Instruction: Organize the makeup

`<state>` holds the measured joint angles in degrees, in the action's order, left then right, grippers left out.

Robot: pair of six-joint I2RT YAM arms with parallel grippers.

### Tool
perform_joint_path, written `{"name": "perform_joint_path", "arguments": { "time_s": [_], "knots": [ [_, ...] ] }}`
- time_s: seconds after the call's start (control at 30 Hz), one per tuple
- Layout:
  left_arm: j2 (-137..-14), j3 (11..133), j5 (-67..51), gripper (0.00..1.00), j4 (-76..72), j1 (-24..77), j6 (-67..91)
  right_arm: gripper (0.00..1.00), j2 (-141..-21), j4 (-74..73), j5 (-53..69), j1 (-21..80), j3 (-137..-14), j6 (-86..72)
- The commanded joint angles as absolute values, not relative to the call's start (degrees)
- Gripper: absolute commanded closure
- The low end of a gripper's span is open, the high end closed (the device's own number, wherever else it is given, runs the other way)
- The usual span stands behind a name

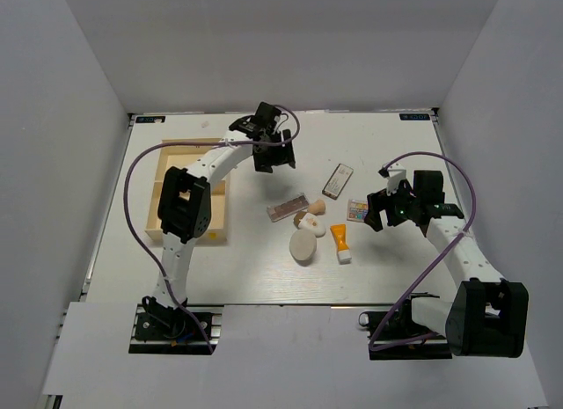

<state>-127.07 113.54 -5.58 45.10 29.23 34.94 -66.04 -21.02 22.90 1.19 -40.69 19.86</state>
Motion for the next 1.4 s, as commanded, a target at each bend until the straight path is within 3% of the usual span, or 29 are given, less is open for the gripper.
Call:
{"name": "perform_joint_path", "arguments": {
  "time_s": [0.0,0.33,0.63,1.0,1.37],
  "knots": [
    [-120.33,107.7,-9.29,0.19,49.92,29.62,19.88,0.11,-65.04,-21.53,24.08,1.14,-40.87,19.34],
    [-110.74,90.98,-14.77,0.18,37.89,32.26,3.96,0.11,-66.45,-23.11,25.58,1.32,-42.63,19.42],
    [-115.74,91.23,-8.97,0.18,36.03,37.6,0.26,0.11,-66.01,-25.05,25.4,1.32,-43.77,19.95],
    [-117.6,90.61,10.27,0.17,35.42,40.87,-2.72,0.11,-66.53,-26.28,25.23,1.23,-44.65,20.04],
    [-115.76,86.32,7.92,0.17,31.3,40.87,-3.69,0.11,-67.5,-27.07,25.4,1.32,-45.7,20.13]
  ]
}}
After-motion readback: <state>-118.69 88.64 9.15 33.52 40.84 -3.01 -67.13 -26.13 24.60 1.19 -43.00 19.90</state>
